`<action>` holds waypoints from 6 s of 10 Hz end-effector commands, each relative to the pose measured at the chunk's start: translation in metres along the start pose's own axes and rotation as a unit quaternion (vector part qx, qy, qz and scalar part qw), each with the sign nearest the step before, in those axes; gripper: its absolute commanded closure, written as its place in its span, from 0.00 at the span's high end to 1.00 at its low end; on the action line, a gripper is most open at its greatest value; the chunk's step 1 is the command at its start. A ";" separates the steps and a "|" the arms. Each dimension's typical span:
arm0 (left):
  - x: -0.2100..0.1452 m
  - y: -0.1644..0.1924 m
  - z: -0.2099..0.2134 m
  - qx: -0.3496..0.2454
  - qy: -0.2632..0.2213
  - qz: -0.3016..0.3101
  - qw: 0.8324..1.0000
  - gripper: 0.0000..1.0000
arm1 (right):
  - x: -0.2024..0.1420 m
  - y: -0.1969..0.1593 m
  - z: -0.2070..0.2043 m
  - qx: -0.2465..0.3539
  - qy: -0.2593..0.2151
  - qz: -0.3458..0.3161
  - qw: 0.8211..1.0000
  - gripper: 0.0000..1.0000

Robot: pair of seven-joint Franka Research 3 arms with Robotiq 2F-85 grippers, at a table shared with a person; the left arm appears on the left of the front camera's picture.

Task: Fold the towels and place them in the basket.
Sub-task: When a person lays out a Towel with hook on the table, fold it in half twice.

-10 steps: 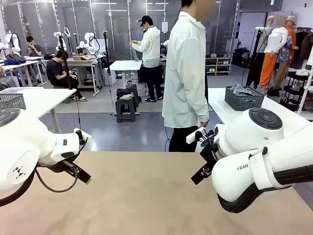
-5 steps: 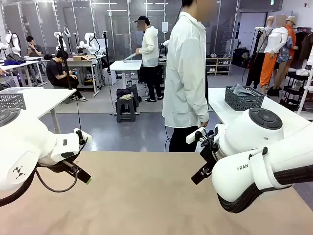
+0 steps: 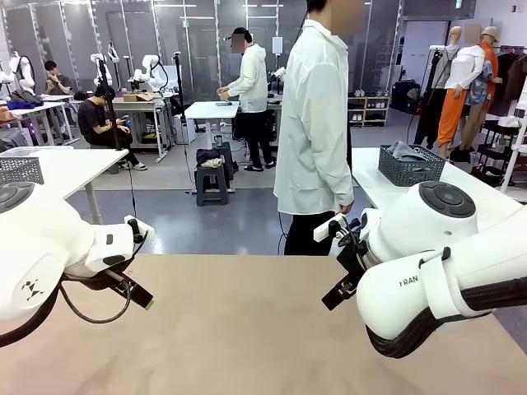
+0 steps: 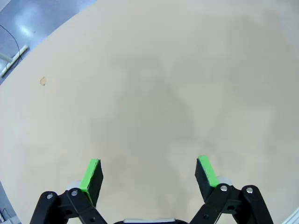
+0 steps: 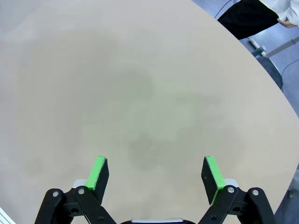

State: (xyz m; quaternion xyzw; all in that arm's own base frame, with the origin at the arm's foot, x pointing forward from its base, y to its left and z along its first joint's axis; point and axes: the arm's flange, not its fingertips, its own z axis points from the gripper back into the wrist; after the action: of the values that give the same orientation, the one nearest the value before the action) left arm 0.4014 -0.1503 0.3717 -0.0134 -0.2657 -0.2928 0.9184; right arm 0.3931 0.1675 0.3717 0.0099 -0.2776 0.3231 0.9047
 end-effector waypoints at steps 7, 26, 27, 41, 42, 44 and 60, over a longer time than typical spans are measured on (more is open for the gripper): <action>0.013 0.053 0.044 -0.065 -0.074 -0.050 0.994 1.00 | -0.003 -0.044 0.047 0.060 -0.020 0.059 0.996 1.00; -0.010 0.211 0.404 -0.097 -0.209 -0.289 0.929 1.00 | -0.079 -0.137 0.435 0.109 -0.186 0.244 0.946 1.00; -0.009 0.209 0.404 -0.098 -0.209 -0.295 0.927 1.00 | -0.079 -0.140 0.440 0.117 -0.192 0.244 0.943 1.00; -0.004 0.196 0.409 -0.105 -0.217 -0.290 0.926 1.00 | -0.081 -0.135 0.449 0.118 -0.192 0.236 0.945 1.00; -0.004 0.196 0.409 -0.105 -0.217 -0.290 0.926 1.00 | -0.081 -0.135 0.449 0.118 -0.192 0.236 0.945 1.00; -0.004 0.197 0.410 -0.101 -0.210 -0.280 0.931 1.00 | -0.081 -0.135 0.450 0.114 -0.186 0.227 0.949 1.00; -0.008 0.237 0.437 -0.167 -0.189 -0.322 0.913 1.00 | -0.067 -0.169 0.466 0.167 -0.166 0.289 0.928 1.00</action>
State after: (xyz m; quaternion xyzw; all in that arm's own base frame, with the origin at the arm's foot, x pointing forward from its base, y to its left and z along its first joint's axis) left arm 0.3183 0.1281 0.7709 -0.1391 -0.3812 -0.5940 0.6947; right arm 0.2200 -0.0945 0.7582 0.1322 -0.3564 0.5978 0.7057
